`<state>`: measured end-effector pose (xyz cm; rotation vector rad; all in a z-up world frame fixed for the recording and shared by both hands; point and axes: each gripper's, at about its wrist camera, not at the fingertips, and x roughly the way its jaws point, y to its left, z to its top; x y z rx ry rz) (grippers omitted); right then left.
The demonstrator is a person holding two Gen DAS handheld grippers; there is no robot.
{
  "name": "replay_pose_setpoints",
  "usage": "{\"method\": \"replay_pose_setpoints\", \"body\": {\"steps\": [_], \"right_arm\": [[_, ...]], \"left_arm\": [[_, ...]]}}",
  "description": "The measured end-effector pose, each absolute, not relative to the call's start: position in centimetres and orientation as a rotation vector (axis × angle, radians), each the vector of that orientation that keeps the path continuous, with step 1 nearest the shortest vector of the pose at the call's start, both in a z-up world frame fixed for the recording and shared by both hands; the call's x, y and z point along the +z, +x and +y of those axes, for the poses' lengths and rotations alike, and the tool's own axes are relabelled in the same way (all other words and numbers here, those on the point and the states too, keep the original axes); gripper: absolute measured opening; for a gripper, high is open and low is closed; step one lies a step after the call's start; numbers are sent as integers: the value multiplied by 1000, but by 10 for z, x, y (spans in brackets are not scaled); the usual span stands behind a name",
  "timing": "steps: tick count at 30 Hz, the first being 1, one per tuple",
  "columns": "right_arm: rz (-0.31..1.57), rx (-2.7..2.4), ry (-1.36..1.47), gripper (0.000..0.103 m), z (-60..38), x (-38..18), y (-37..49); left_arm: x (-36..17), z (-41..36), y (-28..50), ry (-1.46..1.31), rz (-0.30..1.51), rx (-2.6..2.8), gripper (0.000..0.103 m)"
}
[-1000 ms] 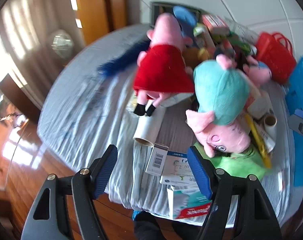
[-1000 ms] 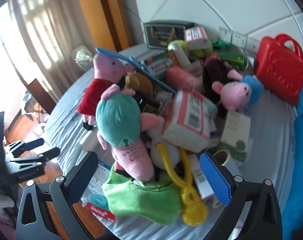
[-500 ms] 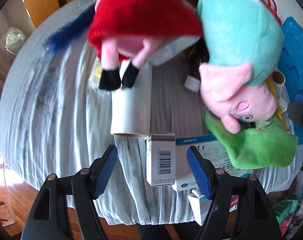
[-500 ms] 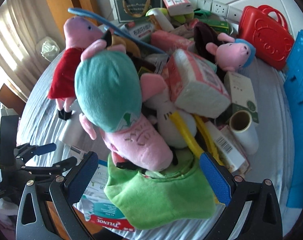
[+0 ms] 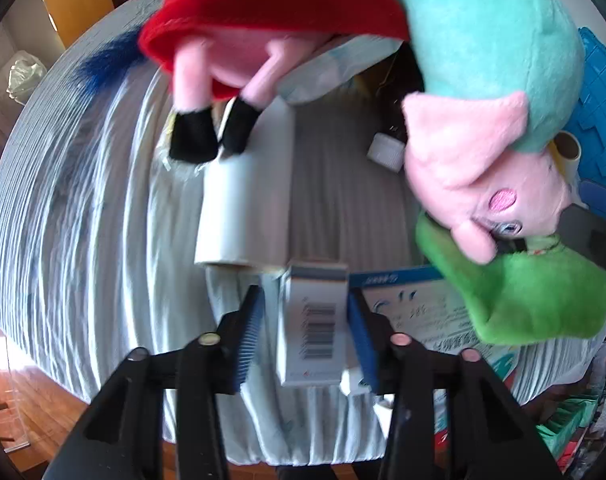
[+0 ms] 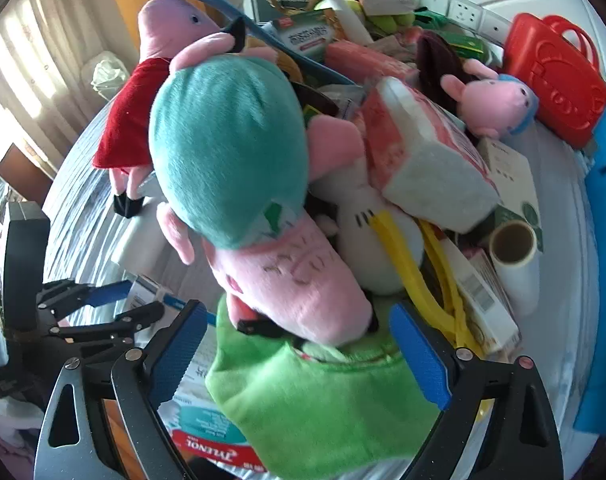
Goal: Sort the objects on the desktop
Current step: 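Grasp the white barcoded medicine box with the left tool while the right tool lowers onto the teal-shirted pig plush, then grasp the teal-shirted pig plush with the right tool while the left holds the box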
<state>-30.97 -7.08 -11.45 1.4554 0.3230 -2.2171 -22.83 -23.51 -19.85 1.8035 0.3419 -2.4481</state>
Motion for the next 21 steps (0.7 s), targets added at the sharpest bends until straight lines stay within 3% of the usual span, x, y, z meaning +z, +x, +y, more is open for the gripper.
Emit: {"method": "replay_pose_setpoints", "body": {"steps": [2, 14, 21], "right_arm": [[321, -2210, 1449, 85, -76, -116, -315], [329, -2173, 1450, 85, -95, -127, -330], [343, -2165, 1433, 84, -105, -127, -334]], "left_arm": [[-198, -233, -233, 1787, 340, -2456, 32], [-213, -250, -220, 1806, 386, -2378, 32], [-193, -240, -226, 1760, 383, -2461, 29]]}}
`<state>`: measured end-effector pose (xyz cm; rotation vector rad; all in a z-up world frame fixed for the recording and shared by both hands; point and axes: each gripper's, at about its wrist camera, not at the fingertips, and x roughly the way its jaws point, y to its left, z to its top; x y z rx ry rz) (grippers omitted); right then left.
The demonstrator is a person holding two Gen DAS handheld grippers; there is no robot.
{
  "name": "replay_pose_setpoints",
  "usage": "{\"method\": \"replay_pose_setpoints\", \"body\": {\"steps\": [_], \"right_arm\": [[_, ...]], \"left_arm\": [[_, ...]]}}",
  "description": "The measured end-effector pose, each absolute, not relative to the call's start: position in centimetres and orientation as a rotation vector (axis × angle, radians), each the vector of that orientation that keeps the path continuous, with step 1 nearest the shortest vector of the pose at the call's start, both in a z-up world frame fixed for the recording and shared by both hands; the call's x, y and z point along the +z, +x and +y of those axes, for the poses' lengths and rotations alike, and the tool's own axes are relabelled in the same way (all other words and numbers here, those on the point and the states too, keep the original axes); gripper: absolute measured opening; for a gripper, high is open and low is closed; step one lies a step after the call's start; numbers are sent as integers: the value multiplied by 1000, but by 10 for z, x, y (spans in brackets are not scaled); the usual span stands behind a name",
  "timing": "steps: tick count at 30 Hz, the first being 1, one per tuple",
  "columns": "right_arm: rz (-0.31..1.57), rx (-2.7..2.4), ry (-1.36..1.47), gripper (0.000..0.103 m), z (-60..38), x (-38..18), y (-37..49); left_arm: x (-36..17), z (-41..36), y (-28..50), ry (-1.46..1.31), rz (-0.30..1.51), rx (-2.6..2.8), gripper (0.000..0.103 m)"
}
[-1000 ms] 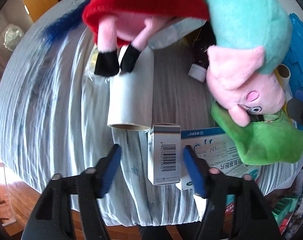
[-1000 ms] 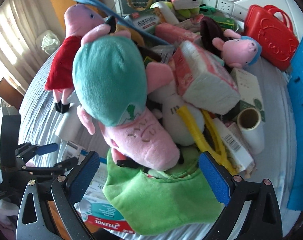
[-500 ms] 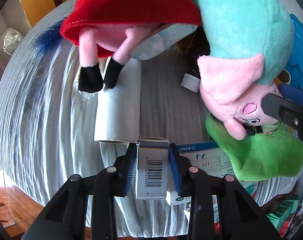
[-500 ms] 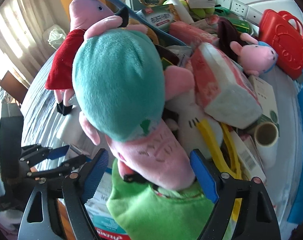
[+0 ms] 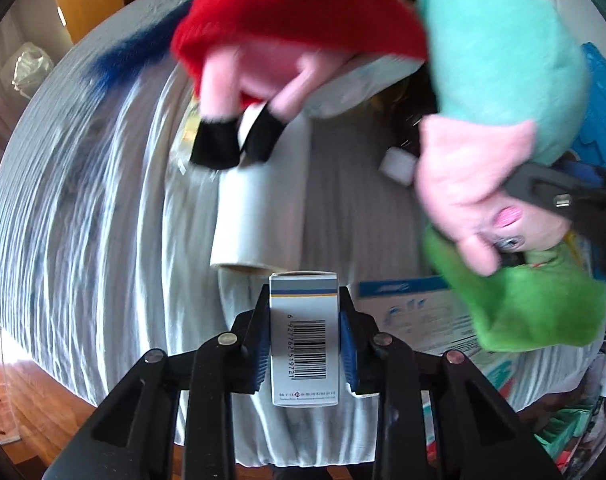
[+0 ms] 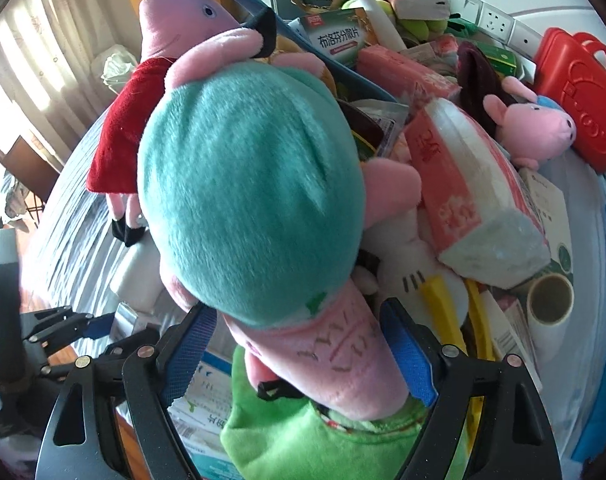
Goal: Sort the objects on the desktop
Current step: 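Grasp the teal-shirted pig plush with the right tool while the left holds the box, then carry the medicine box and pig plush over the blue crate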
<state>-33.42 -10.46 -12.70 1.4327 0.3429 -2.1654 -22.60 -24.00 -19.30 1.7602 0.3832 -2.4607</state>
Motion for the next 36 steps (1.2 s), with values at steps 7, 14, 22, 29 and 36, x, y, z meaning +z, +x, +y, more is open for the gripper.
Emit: {"method": "replay_pose_setpoints", "body": {"steps": [7, 14, 22, 29, 36], "right_arm": [[342, -2157, 1422, 84, -116, -129, -341], [310, -2161, 1425, 69, -124, -135, -349], [208, -2191, 1336, 64, -105, -96, -335], [161, -2284, 1195, 63, -83, -38, -317], [113, -2383, 1059, 63, -49, 12, -295]], "left_arm": [[-169, -237, -233, 1685, 379, -2530, 29], [-156, -236, -237, 1658, 368, -2576, 29], [-116, -234, -237, 1542, 321, -2660, 29], [-62, -214, -245, 1397, 249, -2754, 29], [-12, -197, -235, 1226, 155, -2870, 29]]}}
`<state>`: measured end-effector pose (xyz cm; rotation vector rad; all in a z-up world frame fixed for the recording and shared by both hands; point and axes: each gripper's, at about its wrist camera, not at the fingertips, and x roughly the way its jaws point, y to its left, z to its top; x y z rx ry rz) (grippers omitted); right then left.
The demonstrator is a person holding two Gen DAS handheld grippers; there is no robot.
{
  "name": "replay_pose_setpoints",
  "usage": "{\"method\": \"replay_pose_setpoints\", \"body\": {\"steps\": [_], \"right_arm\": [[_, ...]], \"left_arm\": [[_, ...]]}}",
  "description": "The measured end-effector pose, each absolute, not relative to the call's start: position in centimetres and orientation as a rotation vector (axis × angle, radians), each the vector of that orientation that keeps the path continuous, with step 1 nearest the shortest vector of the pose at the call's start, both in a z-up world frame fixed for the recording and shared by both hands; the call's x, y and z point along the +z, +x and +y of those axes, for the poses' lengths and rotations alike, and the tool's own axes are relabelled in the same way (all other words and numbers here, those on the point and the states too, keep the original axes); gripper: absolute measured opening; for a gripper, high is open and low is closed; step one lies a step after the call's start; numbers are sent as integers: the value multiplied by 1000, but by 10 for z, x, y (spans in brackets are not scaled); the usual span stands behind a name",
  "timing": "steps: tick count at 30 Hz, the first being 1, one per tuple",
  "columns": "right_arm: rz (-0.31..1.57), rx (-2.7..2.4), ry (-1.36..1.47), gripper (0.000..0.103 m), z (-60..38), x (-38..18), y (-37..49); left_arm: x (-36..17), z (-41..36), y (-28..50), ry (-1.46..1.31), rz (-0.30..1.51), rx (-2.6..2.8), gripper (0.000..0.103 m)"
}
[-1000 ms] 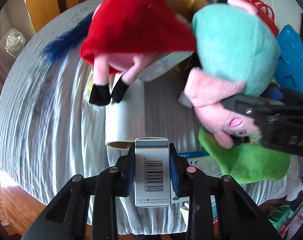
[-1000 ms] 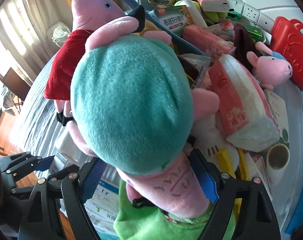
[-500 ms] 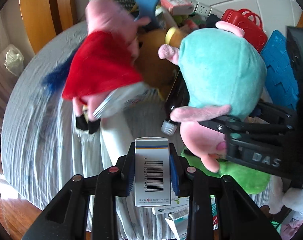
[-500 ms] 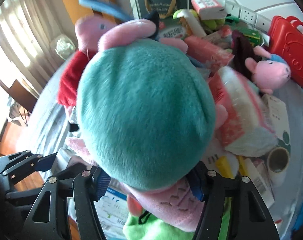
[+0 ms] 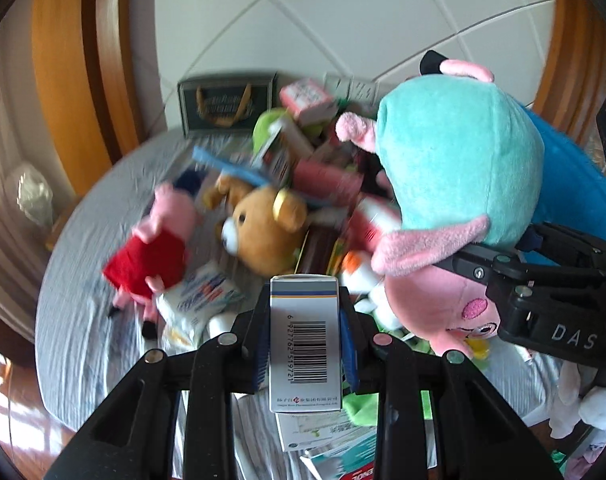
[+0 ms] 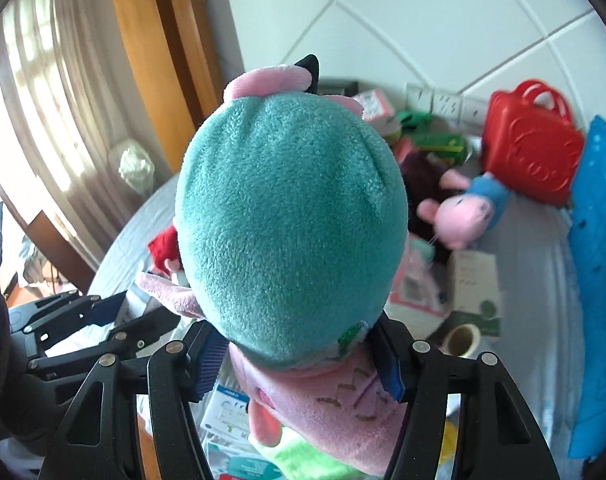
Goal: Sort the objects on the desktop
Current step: 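Carry the medicine box and pig plush over the blue crate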
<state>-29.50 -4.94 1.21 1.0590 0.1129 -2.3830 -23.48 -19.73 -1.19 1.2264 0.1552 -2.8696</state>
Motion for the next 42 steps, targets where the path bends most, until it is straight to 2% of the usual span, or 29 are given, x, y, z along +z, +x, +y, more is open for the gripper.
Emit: {"method": "replay_pose_setpoints", "body": {"steps": [11, 26, 34, 42], "right_arm": [[73, -2571, 950, 63, 0, 63, -261], [-21, -2833, 958, 63, 64, 86, -205], [-89, -2937, 916, 63, 129, 97, -172], [-109, -2956, 869, 63, 222, 106, -138]], "left_arm": [[42, -146, -218, 1059, 35, -3054, 29], [44, -96, -211, 1073, -71, -3257, 29], [61, -27, -193, 1035, -164, -3358, 29], [69, 73, -167, 1004, -204, -3389, 29]]}}
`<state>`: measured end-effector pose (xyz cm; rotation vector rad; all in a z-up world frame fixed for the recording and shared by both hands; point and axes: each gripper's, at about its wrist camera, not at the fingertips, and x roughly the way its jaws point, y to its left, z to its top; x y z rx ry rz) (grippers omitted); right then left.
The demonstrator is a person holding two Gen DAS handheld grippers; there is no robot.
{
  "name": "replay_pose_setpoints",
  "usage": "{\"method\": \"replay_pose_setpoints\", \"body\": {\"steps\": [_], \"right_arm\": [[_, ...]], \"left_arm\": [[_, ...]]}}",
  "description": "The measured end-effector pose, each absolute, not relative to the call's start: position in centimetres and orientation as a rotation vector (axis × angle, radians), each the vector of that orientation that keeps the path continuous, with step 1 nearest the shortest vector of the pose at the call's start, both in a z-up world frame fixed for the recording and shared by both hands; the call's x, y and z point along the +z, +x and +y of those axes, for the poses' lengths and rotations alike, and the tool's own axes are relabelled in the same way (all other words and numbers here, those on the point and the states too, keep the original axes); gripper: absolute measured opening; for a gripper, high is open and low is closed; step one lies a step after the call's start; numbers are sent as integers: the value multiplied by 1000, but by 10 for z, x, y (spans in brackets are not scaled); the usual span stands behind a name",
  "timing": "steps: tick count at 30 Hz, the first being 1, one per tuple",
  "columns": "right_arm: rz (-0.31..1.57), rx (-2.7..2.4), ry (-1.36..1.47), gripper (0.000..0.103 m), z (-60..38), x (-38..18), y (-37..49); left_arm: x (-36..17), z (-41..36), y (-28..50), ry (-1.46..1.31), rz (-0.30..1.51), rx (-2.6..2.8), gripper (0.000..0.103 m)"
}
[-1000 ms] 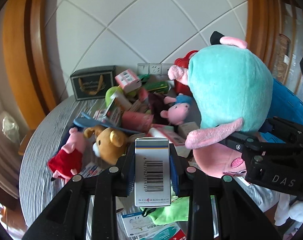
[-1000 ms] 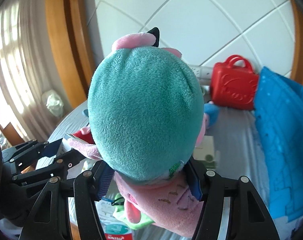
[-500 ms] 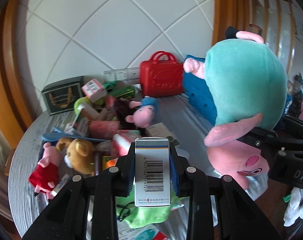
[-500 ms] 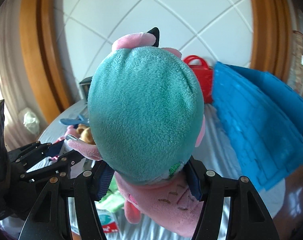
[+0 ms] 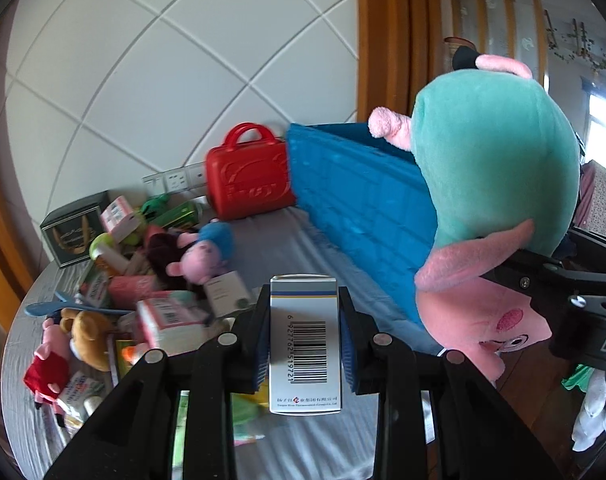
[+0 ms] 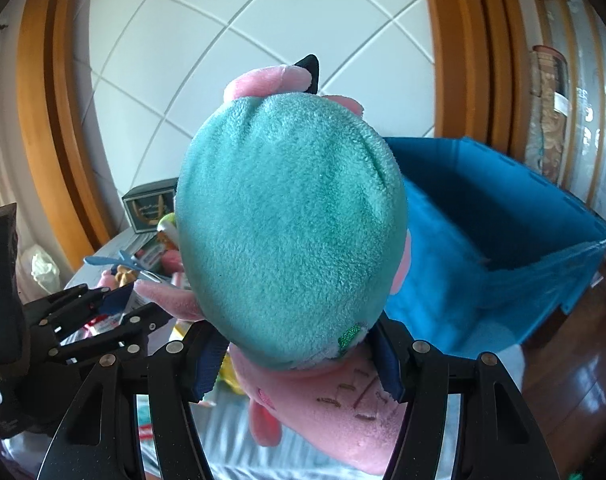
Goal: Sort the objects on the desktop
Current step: 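Carry the medicine box and pig plush over the blue crate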
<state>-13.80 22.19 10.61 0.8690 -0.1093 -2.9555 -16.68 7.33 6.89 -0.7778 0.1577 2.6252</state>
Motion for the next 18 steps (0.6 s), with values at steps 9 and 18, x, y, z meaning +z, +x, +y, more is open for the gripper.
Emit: {"method": "replay_pose_setpoints", "body": {"steps": [9, 18], "right_arm": [[-117, -2990, 817, 63, 339, 116, -84], [-147, -3080, 739, 63, 413, 142, -52]], "left_arm": [[77, 201, -123, -708, 197, 2600, 29], [105, 280, -105, -626, 269, 2571, 29]]}}
